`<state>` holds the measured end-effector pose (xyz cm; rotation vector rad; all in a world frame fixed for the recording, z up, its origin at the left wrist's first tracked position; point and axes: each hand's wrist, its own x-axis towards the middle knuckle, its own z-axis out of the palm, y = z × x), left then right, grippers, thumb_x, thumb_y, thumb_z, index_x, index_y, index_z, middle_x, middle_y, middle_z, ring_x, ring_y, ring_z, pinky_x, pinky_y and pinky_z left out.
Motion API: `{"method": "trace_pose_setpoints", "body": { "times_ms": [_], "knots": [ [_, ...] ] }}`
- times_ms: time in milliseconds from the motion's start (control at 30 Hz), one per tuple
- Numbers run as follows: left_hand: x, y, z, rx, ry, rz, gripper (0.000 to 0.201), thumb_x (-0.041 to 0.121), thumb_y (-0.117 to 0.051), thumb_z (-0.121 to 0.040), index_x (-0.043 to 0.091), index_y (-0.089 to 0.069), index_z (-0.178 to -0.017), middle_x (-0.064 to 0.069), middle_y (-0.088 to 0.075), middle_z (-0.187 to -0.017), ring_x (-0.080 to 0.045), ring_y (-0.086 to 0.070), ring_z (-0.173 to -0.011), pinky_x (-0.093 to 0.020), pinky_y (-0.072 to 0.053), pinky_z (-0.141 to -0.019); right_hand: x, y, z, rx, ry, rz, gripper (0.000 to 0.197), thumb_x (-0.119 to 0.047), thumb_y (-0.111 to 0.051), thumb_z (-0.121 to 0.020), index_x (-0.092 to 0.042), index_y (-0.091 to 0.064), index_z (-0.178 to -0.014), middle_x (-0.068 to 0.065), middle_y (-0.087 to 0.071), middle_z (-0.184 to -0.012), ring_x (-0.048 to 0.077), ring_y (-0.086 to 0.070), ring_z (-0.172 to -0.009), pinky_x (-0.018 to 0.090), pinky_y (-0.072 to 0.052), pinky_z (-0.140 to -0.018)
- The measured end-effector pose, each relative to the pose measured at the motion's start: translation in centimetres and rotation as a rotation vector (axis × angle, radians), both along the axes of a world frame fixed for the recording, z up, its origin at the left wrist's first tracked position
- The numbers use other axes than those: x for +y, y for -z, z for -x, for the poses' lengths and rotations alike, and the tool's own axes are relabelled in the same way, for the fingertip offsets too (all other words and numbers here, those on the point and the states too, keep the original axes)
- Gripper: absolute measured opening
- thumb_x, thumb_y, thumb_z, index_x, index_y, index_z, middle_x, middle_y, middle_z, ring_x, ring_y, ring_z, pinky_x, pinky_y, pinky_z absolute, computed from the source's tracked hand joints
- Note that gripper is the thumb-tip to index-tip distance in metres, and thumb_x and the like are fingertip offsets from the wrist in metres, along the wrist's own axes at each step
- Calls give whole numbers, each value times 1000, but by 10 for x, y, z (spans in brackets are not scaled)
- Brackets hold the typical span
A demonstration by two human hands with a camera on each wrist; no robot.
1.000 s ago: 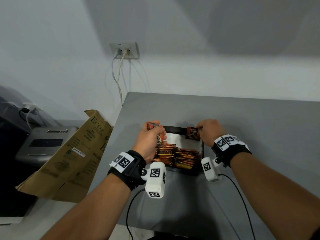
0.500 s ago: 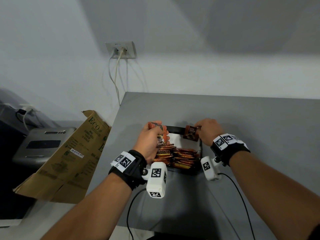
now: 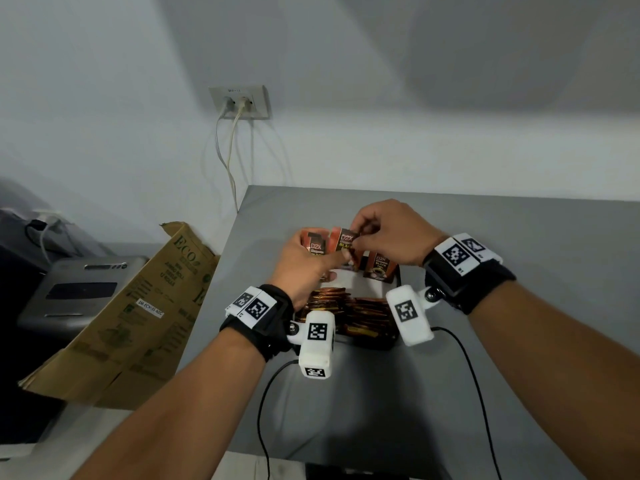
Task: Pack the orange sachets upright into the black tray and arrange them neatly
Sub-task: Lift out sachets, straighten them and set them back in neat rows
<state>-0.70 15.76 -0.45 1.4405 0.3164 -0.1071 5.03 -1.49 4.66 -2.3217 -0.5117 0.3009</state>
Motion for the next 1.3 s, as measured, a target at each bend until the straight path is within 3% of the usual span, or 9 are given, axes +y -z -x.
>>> {"method": "trace_pose_setpoints", "body": {
  "times_ms": [133, 233, 333, 500, 733, 1000, 1300],
  "knots": [
    [18, 9, -2, 65, -170, -77, 27, 8, -70, -89, 17, -57, -110, -11, -66, -93, -20, -61, -69, -37, -53, -66, 5, 15, -17, -62, 51, 208, 11, -14, -65, -90, -18, -74, -93, -5, -70, -90, 12, -64, -83, 22, -48, -71],
    [27, 14, 2, 70, -160, -113, 25, 6, -66, -92, 15, -56, -113, -7, -64, -92, -19, -60, -72, -37, -54, -70, 12, 37, -26, -29, 51, 337, 16, -11, -60, -91, -17, -75, -93, 1, -73, -99, 17, -66, -86, 25, -49, -72],
    [34, 18, 7, 75, -152, -110, 27, 4, -65, -93, 12, -55, -116, -5, -63, -86, -17, -59, -68, -33, -53, -65, 22, 52, -30, 1, 21, 431, 20, -6, -58, -91, -14, -76, -97, 8, -71, -104, 24, -67, -91, 35, -57, -82],
    [42, 20, 12, 89, -144, -108, 25, 4, -62, -94, 12, -55, -116, -8, -62, -88, -18, -57, -67, -31, -53, -63, 30, 65, -33, 34, -19, 553, 20, -4, -58, -90, -10, -75, -97, 10, -71, -99, 29, -69, -86, 40, -60, -80],
    [49, 25, 16, 114, -136, -80, 23, 6, -64, -93, 16, -56, -112, -10, -63, -96, -18, -60, -70, -33, -53, -65, 31, 72, -36, 77, 4, 593, 18, -2, -54, -91, -3, -72, -95, 13, -71, -96, 29, -70, -85, 40, -61, -77],
    [47, 27, 17, 119, -122, -79, 19, 5, -63, -93, 16, -56, -106, -11, -61, -92, -17, -57, -67, -32, -50, -60, 29, 77, -36, 34, 29, 553, 19, -1, -57, -90, -6, -73, -96, 13, -71, -99, 29, -69, -87, 40, -60, -80],
    [45, 26, 17, 123, -119, -72, 19, 5, -63, -93, 17, -56, -107, -11, -61, -90, -18, -57, -68, -31, -50, -59, 25, 76, -34, -26, 66, 499, 22, 3, -55, -89, -9, -70, -99, 12, -66, -106, 29, -65, -89, 33, -54, -72]
  ]
}}
